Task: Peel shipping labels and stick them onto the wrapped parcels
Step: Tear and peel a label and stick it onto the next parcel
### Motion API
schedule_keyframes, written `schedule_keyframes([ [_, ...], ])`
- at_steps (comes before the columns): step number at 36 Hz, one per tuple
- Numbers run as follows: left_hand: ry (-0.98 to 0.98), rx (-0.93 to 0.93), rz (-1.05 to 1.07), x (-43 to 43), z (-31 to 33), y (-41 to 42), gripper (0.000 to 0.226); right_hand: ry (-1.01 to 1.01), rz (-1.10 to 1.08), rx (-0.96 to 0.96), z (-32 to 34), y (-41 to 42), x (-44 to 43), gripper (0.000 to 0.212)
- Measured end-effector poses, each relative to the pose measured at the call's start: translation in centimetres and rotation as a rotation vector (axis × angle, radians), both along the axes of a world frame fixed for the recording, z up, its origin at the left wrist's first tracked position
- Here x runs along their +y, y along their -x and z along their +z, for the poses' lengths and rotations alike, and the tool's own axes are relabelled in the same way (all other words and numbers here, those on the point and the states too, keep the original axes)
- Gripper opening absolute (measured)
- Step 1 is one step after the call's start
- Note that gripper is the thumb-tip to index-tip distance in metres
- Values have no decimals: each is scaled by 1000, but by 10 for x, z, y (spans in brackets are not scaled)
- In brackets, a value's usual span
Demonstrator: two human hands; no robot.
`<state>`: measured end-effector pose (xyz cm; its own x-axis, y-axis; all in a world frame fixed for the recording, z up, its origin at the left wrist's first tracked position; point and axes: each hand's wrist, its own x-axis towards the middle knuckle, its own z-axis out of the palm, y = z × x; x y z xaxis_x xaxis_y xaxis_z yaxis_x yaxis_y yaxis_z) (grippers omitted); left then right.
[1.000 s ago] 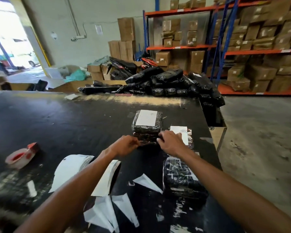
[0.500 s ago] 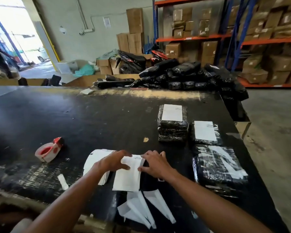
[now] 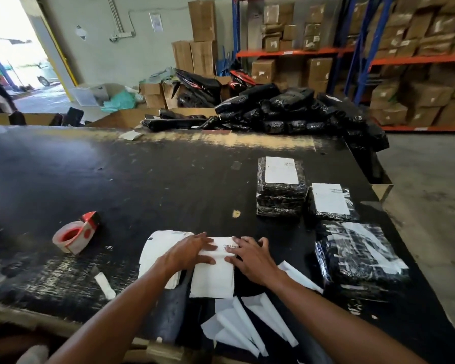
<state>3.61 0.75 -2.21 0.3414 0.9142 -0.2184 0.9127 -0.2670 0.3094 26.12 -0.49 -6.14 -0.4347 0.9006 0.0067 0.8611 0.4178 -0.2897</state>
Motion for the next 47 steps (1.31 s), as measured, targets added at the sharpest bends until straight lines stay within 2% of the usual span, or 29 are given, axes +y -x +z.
schedule_keyframes([
  [3,-31,9,-11,3,15,-2,55,-32,19,27,7,-4,3,44],
  [6,26,10,68,6,28,-5,73,-29,25,74,17,-8,6,43],
  [8,146,-18,180,9,35,-10,85,-15,47,101,24,-12,7,42],
  [10,288,-200,304,10,46,-17,85,-31,72,135,30,-16,8,43],
  [12,340,-410,389,11,53,-19,73,-58,81,163,37,-19,8,44],
  [15,277,-539,404,17,54,-19,81,-115,96,206,48,-26,7,52],
  [18,201,-735,397,17,60,-30,74,-99,86,265,58,-35,6,63],
  [20,161,-877,381,13,72,-42,71,45,11,440,65,-44,8,84],
  [22,147,-993,367,8,83,-53,69,249,-58,759,76,-53,11,105],
  [24,125,-1044,353,5,93,-65,72,382,-92,948,89,-69,13,114],
  [26,109,-1047,325,3,99,-74,78,436,-94,1003,103,-84,13,102],
  [30,145,-1066,283,-2,104,-89,81,387,-119,1073,124,-104,18,49],
  [32,175,-1092,276,-4,104,-96,79,346,-111,1072,131,-111,19,33],
  [34,183,-1125,288,-6,105,-106,73,331,-74,1087,138,-120,18,33],
  [36,152,-1130,313,-7,106,-117,67,344,-34,1098,145,-125,16,42],
  [39,57,-1048,325,-7,109,-132,50,363,-10,1103,152,-134,12,53],
  [41,38,-1021,302,-7,111,-139,42,364,-26,1130,157,-141,11,50],
  [47,17,-963,286,-10,116,-144,41,341,-75,1111,169,-162,11,31],
])
